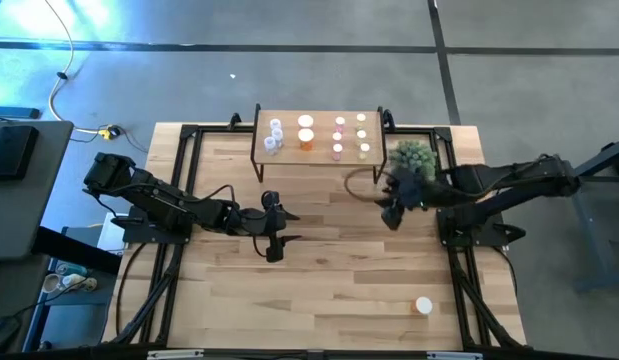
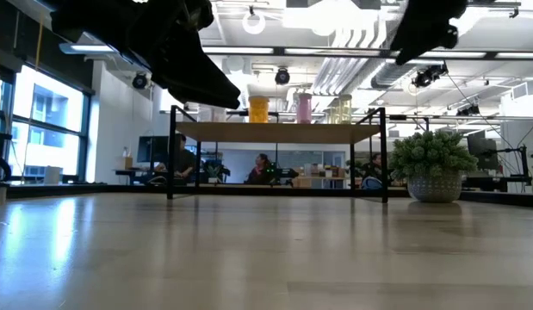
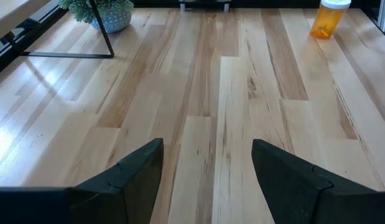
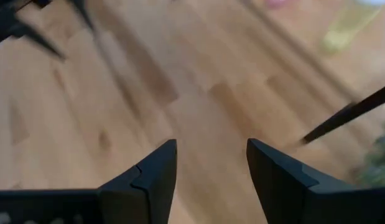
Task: Pick and place medicine bottles onto shelf by color
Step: Put the orange pill bottle aligned with the other orange pill bottles on the shelf
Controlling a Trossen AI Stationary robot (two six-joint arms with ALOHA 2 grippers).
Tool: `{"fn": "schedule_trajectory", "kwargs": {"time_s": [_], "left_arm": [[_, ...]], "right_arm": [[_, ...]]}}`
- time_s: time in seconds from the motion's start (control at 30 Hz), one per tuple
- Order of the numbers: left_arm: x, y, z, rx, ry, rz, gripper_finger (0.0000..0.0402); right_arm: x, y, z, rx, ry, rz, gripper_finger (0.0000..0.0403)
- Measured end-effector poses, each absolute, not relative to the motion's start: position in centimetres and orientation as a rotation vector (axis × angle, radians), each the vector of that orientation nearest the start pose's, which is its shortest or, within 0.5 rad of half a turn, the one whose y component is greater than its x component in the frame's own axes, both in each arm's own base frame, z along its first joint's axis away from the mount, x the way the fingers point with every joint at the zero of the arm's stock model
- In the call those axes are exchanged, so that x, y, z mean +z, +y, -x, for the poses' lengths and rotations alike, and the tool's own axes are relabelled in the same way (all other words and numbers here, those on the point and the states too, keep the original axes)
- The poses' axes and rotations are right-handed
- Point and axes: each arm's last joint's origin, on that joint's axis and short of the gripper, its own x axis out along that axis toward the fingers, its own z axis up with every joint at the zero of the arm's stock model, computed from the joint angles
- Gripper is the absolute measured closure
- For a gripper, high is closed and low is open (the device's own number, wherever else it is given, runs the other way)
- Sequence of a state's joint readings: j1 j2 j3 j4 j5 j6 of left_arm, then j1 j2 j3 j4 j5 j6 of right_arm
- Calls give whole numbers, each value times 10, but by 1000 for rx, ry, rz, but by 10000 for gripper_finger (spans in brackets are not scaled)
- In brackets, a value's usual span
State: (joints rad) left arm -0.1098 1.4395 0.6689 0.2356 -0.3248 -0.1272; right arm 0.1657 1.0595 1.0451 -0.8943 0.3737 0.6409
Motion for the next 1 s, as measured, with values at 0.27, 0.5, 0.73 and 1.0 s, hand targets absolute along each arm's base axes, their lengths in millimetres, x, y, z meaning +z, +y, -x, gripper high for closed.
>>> {"fn": "schedule_trajectory", "kwargs": {"time_s": [0.27, 0.5, 0.73, 1.0], "left_arm": [[189, -22, -284, 243, 508, 8, 167], [189, -22, -284, 243, 508, 8, 167], [189, -22, -284, 243, 508, 9, 167], [189, -22, -284, 243, 508, 8, 167]], "right_arm": [[310, 63, -179, -401, 830, -463, 217], [304, 94, -171, -363, 875, -554, 217], [283, 129, -170, -395, 1010, -656, 217], [263, 163, -159, -491, 1153, -775, 217]]}}
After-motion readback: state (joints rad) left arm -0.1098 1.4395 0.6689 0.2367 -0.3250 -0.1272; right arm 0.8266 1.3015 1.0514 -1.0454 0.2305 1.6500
